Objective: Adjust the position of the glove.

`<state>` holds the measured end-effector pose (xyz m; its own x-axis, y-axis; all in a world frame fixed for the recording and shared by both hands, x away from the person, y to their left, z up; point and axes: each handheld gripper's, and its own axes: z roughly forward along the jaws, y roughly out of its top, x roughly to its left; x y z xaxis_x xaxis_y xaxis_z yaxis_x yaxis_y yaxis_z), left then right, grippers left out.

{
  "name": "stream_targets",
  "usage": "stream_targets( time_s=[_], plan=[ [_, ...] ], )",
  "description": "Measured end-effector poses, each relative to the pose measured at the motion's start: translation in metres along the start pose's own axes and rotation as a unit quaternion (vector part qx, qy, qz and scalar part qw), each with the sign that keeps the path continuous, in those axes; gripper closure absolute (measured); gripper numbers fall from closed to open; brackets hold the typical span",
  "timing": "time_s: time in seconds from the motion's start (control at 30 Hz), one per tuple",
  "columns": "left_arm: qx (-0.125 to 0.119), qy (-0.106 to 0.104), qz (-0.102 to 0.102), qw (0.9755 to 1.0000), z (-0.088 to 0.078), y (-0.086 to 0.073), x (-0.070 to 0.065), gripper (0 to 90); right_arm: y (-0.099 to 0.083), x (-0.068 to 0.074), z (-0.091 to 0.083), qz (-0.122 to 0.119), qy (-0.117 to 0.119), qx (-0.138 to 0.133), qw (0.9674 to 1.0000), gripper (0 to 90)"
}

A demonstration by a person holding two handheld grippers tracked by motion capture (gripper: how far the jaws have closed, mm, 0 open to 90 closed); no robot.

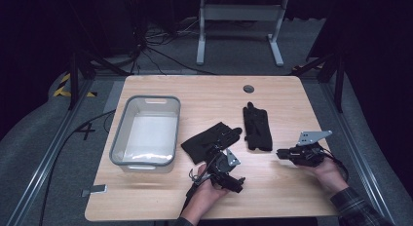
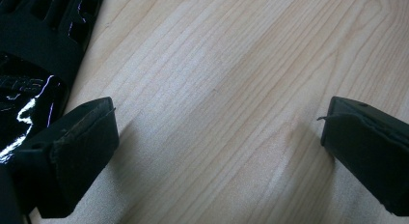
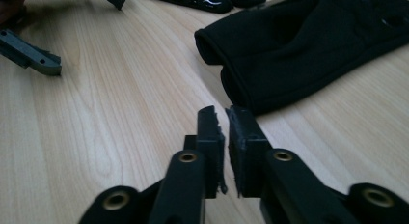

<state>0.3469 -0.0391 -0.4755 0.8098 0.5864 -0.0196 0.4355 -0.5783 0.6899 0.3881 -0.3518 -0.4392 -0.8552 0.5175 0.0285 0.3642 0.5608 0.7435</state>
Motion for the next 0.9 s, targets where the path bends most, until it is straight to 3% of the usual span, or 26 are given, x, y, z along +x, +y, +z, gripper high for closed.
stream_targets(
  time_s=[0.2,0.33,0.9],
  plan=[
    [0.0,0.0,-0.001,1.0,0.0,0.0,0.0,0.0,0.013,-0.003,0.013,-0.013,0.0,0.006,0.9999,89.8],
    [0.0,0.0,-0.001,1.0,0.0,0.0,0.0,0.0,0.022,-0.004,0.022,-0.022,0.007,-0.005,0.9997,89.9],
    [0.0,0.001,0.0,1.0,0.0,0.0,0.0,0.1,0.046,-0.014,0.053,-0.028,0.01,-0.015,0.9994,89.9]
  ],
)
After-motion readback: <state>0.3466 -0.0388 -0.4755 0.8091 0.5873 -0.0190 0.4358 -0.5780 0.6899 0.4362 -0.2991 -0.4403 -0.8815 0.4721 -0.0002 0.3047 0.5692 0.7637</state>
